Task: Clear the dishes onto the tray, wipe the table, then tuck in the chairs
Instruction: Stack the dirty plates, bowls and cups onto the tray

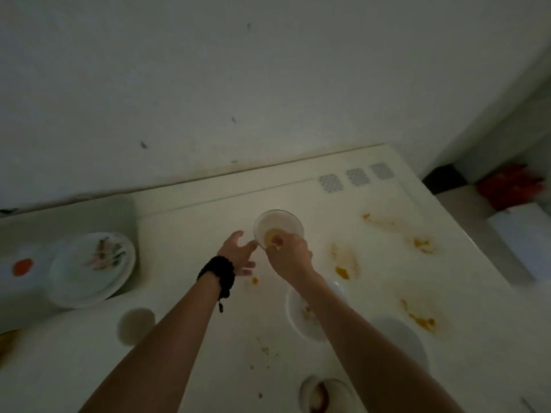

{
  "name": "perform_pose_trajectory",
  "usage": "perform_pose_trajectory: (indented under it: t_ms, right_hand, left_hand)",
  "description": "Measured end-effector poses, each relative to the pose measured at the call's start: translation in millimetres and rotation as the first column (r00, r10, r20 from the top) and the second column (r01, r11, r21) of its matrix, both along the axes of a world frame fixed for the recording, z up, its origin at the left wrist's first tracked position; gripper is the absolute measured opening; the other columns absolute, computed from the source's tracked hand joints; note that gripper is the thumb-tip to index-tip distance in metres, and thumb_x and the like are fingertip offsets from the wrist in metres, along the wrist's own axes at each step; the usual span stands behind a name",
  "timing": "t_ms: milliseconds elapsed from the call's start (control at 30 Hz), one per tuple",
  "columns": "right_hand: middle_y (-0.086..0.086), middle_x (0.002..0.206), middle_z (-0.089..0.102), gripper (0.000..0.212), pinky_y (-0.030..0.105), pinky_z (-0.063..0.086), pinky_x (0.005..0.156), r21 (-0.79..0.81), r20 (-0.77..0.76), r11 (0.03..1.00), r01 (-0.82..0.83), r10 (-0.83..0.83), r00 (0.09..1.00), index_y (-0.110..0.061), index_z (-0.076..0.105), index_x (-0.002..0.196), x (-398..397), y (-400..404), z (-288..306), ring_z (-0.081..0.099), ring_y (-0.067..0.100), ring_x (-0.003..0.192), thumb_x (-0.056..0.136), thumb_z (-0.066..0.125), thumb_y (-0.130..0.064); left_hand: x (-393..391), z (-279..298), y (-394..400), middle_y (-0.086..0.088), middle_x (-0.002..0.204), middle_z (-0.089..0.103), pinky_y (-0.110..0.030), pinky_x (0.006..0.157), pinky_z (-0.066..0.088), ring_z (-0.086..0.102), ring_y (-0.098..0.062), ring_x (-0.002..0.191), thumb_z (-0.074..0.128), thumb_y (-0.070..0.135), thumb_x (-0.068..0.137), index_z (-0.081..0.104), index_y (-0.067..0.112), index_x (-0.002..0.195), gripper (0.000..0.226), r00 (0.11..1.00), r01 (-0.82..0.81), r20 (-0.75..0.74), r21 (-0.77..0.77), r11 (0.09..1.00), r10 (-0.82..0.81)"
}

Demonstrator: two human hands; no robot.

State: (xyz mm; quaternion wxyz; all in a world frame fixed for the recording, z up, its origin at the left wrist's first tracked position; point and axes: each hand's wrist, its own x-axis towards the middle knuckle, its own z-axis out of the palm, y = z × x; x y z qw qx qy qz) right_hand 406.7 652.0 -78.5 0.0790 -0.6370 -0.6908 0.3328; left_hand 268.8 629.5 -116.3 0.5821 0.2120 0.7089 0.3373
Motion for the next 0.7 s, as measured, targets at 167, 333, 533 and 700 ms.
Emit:
perform_pose_trajectory:
  t_ms: [167,333,533,700]
  right_hand:
    - [0.006,0.112,0.069,0.024,0.038,0.051,0.095,-0.048,0.059,0.989,0.139,-0.136,0.989,-0.015,0.07,0.108,109,14,-7,0.064,0.026,0.106,0.088,0.058,-0.023]
    - [0.014,0.122,0.064,0.037,0.03,0.048,0.081,-0.276,0.285,0.956,0.103,-0.021,0.958,-0.004,0.061,0.122,175,-1,-35,0.061,0.03,0.109,0.096,0.049,-0.027]
    - [0.012,0.106,0.067,0.034,0.037,0.061,0.066,-0.377,0.045,0.908,0.182,-0.178,0.983,-0.009,0.067,0.118,169,-7,-45,0.068,0.029,0.088,0.102,0.04,-0.022]
    - [0.012,0.115,0.064,0.029,0.049,0.062,0.058,-0.506,-0.061,0.849,0.153,-0.212,0.975,-0.015,0.063,0.121,163,-16,-48,0.072,0.033,0.084,0.094,0.057,-0.024]
  left_hand:
    - [43,-23,19,-0.026,0.117,0.058,-0.052,0.077,0.057,0.068,-0.043,0.087,0.056,0.01,0.096,0.029,0.028,0.148,0.061,0.943,-0.217,0.241,-0.076,0.973,0.229]
    - [56,-28,24,-0.029,0.094,0.064,-0.046,0.066,0.06,0.068,-0.042,0.082,0.045,-0.003,0.095,0.034,0.021,0.148,0.06,0.869,-0.431,0.247,-0.043,0.901,0.428]
    - [55,-4,13,-0.03,0.091,0.066,-0.046,0.066,0.061,0.069,-0.046,0.083,0.048,-0.003,0.092,0.04,0.02,0.144,0.057,0.9,-0.408,0.173,0.013,0.913,0.399]
    - [49,38,-4,-0.028,0.089,0.07,-0.045,0.066,0.062,0.072,-0.043,0.077,0.049,-0.002,0.091,0.053,0.015,0.128,0.04,0.977,-0.2,0.088,0.087,0.976,0.192]
